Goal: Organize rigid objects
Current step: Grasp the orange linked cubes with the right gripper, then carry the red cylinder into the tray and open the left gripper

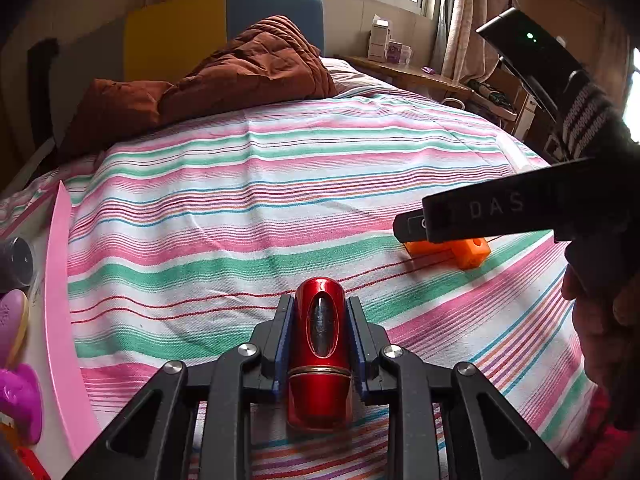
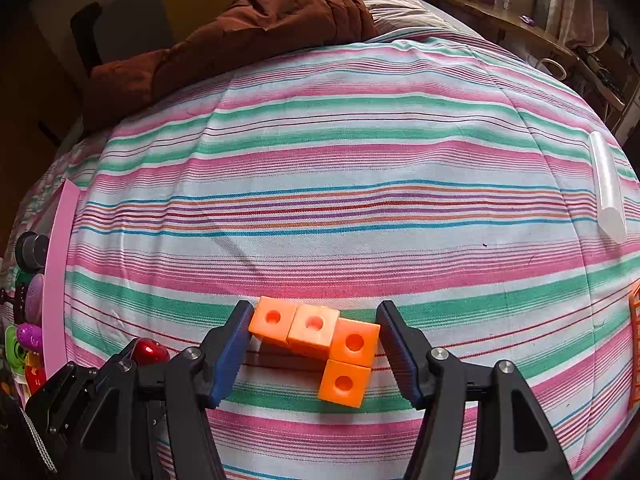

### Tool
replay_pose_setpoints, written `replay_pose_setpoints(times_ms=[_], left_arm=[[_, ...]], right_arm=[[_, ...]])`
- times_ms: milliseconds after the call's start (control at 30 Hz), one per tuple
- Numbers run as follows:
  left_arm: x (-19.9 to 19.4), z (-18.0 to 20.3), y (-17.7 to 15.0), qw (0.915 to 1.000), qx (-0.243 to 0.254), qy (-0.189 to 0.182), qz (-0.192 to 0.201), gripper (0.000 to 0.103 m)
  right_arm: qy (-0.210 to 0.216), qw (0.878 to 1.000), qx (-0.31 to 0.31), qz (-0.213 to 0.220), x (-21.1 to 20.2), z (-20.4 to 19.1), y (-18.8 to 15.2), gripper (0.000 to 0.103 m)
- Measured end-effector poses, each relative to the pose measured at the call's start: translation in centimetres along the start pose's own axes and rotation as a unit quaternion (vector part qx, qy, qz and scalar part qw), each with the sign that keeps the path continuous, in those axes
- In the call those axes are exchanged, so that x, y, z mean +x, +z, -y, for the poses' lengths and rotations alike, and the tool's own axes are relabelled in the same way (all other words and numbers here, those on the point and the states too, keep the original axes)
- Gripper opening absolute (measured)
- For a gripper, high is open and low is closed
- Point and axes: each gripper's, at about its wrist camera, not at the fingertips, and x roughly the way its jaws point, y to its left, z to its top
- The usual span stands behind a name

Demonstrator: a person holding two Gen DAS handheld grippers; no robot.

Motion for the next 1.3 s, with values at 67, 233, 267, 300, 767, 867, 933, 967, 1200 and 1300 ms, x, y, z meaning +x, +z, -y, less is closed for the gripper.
replay_pose_setpoints(times_ms=[67,233,267,300,767,867,933,967,1200,1300], left_arm=[[-0.1,0.2,-0.1,1.0000,0.003,0.006,0.000,0.026],[-0.1,0.1,-0.2,0.9999,0.006,0.016,0.000,0.026],[-0.2,0.1,-0.3,0.9998,0.005,0.017,-0.001,0.026],[-0.2,0.1,-0.2,0.9998,0.004,0.019,-0.001,0.026],[-1.4,0.3,-0.3,0.9995,-0.016,0.019,-0.019,0.026],[-2.7,0.3,-0.2,0.9996,-0.017,0.019,-0.011,0.026],[-3.7,0.3,0.0,0.9997,-0.016,0.020,-0.003,0.026],[-4.2,0.2,0.1,0.9996,-0.017,0.022,0.000,0.026],[-8.3,-0.9,0.9,0.9986,-0.037,0.029,0.026,0.026],[-10.2,-1.6,1.0,0.9977,-0.043,0.037,0.037,0.026]], right_arm=[[-0.002,1.000,-0.006,0.004,0.1,-0.1,-0.1,0.064],[-0.038,0.998,-0.044,0.010,0.2,-1.1,-0.3,0.063],[-0.038,0.998,-0.045,0.010,0.3,-1.2,-0.2,0.063],[-0.037,0.998,-0.048,0.010,0.3,-1.3,-0.1,0.063],[-0.039,0.996,-0.074,0.018,0.8,-1.9,-0.2,0.063],[-0.040,0.996,-0.077,0.023,0.8,-2.0,-0.2,0.063],[-0.042,0.995,-0.081,0.027,0.8,-2.2,-0.3,0.063],[-0.043,0.995,-0.082,0.029,0.8,-2.2,-0.2,0.063],[-0.043,0.995,-0.083,0.034,0.8,-2.2,-0.2,0.063],[-0.039,0.995,-0.083,0.034,0.8,-2.0,-0.2,0.063]])
